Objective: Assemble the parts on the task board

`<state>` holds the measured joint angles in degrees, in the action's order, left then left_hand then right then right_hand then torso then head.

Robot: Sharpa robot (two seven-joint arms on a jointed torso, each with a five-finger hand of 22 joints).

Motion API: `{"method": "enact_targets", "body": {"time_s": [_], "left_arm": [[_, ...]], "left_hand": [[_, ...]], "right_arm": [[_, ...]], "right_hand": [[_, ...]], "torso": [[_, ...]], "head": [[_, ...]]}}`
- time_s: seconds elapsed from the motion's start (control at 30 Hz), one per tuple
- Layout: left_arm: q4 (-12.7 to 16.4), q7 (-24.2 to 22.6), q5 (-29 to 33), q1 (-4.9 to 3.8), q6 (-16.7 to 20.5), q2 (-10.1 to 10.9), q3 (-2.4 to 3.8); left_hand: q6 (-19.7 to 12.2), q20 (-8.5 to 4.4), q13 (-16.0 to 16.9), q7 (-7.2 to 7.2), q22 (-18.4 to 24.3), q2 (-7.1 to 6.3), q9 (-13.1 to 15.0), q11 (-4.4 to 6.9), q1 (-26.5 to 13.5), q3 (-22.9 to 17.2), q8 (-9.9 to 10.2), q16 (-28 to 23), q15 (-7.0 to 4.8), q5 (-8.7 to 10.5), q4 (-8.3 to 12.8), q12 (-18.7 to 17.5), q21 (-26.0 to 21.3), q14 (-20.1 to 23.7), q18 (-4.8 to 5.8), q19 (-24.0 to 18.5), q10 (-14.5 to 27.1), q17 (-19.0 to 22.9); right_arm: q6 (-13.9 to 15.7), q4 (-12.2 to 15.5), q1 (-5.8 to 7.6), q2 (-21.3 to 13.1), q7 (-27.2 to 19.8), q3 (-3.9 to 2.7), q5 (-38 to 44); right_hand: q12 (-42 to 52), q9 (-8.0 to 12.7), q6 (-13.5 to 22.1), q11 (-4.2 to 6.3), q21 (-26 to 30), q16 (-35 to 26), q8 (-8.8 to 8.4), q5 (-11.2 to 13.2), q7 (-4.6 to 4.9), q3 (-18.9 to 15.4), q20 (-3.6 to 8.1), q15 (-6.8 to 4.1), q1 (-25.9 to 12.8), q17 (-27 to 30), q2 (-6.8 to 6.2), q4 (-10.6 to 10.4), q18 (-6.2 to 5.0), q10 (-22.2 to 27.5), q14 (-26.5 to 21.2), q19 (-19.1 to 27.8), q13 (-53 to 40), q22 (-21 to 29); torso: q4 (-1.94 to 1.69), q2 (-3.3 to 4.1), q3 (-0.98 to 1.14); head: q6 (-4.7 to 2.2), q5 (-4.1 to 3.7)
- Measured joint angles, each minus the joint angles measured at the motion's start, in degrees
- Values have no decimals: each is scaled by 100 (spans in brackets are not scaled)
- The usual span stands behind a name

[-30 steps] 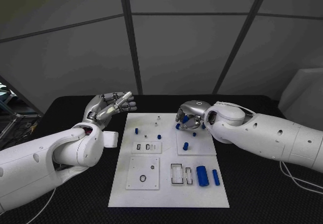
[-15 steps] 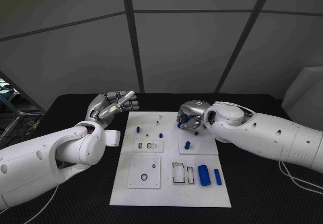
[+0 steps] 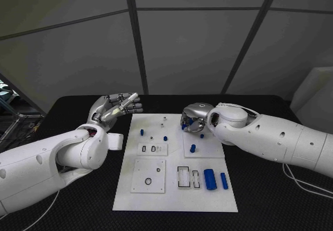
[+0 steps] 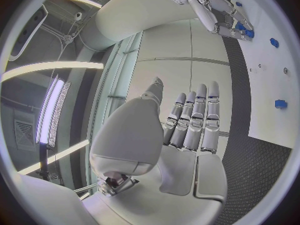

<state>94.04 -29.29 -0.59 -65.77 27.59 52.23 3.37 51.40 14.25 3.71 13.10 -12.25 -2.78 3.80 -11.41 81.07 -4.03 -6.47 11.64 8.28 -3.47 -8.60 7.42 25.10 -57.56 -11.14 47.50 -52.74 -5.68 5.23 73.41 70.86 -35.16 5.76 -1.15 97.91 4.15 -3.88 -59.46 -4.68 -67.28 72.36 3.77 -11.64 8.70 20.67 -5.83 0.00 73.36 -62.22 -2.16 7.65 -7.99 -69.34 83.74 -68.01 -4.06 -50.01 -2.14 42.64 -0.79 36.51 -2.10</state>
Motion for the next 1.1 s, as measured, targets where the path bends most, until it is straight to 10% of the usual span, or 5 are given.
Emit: {"method": "enact_targets", "body": {"time_s": [0.33, 0.73, 1.1], "left_arm": [[-3, 15, 0, 0, -15, 6, 1], [-15, 33, 0, -1, -30, 27, 1], [-22, 47, 0, -1, -50, 11, 2]], "left_hand": [[-33, 0, 0, -10, -5, 0, 0, 0, 0, 0, 0, 0, 0, 0, 0, 0, 0, 0, 0, 0, 0, -6], [-32, 0, 0, -10, -5, 0, 0, 0, 0, 0, 22, -20, 0, -3, 0, -37, 0, 0, 0, 0, 0, -5], [-32, 0, 0, -10, -4, 0, 0, 1, 0, 0, 22, -19, 0, -3, 0, -37, -1, 0, 0, 0, 0, -5]], "right_arm": [[119, 14, 2, -21, -16, 2, 3], [966, 256, 0, -136, -35, 1, -25], [1370, -295, 29, 382, 3, -2, -54]], "right_hand": [[27, -26, -284, 51, -263, 255, 88, -167, -5, 307, 22, -21, 100, -273, -37, 27, 0, -279, 20, -144, -48, -333], [17, -39, -333, 69, -350, 321, 82, -195, -12, 445, 21, -20, 153, -346, -47, 11, 91, -315, 20, -143, -66, -459], [16, -29, -333, 69, -378, 354, 65, -162, -12, 477, 21, -20, 152, -385, -47, -22, 91, -315, 20, -142, -71, -491]], "torso": [[-2, 8, 3], [8, 11, 6], [-8, 26, 2]], "head": [[10, 20], [-69, 33], [-137, 30]]}}
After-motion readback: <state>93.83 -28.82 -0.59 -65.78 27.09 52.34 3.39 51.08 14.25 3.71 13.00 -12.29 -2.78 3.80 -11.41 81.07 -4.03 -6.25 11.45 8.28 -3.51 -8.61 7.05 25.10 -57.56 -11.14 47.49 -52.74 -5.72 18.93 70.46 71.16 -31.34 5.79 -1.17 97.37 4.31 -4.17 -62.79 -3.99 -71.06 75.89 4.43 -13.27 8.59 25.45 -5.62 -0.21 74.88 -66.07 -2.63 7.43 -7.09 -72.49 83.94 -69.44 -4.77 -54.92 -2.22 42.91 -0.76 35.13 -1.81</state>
